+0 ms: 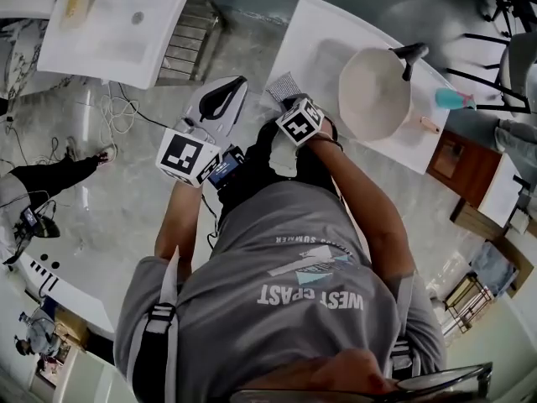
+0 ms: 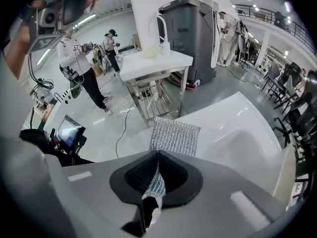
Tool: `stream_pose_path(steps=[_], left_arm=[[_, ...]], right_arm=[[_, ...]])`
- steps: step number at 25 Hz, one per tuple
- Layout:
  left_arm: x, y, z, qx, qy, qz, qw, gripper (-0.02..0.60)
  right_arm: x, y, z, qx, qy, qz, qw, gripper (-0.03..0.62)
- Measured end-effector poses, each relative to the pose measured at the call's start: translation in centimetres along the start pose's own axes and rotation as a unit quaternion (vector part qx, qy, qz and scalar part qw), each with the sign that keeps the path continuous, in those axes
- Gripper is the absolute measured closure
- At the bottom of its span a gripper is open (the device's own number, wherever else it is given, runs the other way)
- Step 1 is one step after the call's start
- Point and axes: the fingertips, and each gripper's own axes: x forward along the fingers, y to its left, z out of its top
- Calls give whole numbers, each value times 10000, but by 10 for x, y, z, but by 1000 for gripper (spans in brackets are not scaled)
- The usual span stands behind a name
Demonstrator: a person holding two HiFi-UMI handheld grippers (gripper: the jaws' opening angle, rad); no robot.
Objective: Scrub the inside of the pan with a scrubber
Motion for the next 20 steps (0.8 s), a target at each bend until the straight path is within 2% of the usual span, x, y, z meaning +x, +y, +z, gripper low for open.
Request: stream_pose_path(steps=[6, 12, 17, 20], left_arm=[[-10, -2, -3, -9, -38, -8, 10000, 580], [-23, -5, -2, 72, -131, -115, 9998, 580], [-26, -16, 8, 217, -294, -362, 9987, 580], [-29, -29, 18, 377, -348, -545, 9972, 580]], right_arm=[[13, 3, -7, -16, 143, 1, 9999, 549], [10, 8, -7, 37, 19, -29, 10000, 516], [-19, 7, 8, 114, -432, -267, 9986, 496], [-55, 14, 22, 134, -858, -440, 9952, 500]])
